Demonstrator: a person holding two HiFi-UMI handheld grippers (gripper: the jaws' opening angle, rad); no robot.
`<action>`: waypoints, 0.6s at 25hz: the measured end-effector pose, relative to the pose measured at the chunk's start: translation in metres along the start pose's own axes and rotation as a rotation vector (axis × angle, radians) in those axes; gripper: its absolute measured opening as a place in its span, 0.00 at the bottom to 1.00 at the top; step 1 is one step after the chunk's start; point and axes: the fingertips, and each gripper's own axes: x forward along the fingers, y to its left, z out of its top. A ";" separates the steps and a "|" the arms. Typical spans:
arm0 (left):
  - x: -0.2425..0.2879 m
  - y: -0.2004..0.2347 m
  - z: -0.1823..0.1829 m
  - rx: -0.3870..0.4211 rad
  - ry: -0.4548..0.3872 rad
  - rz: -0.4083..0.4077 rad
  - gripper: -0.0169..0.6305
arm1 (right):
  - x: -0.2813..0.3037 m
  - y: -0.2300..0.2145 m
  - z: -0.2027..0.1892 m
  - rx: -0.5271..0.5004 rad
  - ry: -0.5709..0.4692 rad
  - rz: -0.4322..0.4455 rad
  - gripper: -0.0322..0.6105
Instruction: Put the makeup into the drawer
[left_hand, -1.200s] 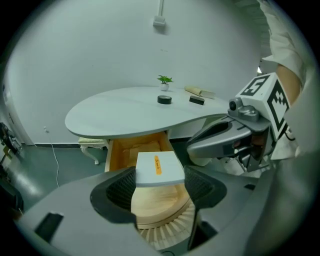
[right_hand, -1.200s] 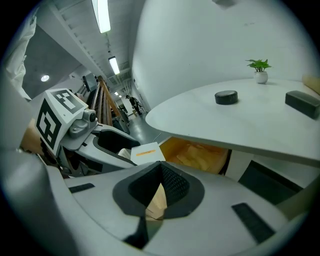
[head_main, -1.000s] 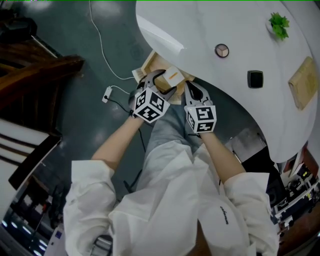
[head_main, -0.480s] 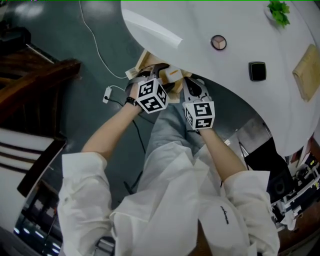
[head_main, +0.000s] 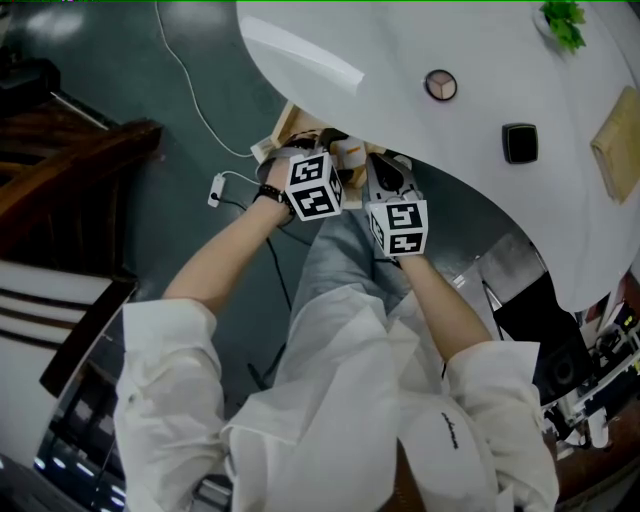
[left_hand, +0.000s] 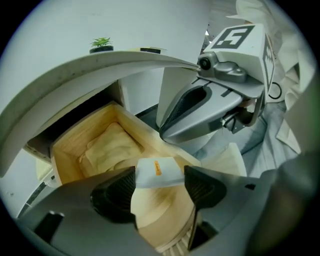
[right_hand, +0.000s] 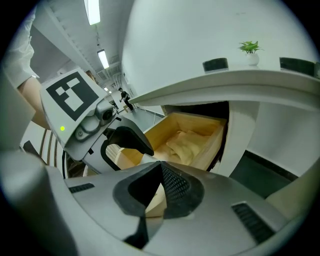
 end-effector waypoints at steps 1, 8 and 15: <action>0.001 0.000 -0.001 -0.001 0.006 -0.012 0.52 | 0.000 0.000 0.001 0.001 -0.003 0.000 0.08; 0.003 0.009 0.009 0.129 0.050 -0.023 0.52 | -0.008 -0.002 -0.003 0.019 -0.004 -0.009 0.08; 0.041 0.012 -0.001 0.258 0.127 -0.088 0.52 | -0.011 -0.004 -0.007 0.043 -0.011 -0.014 0.08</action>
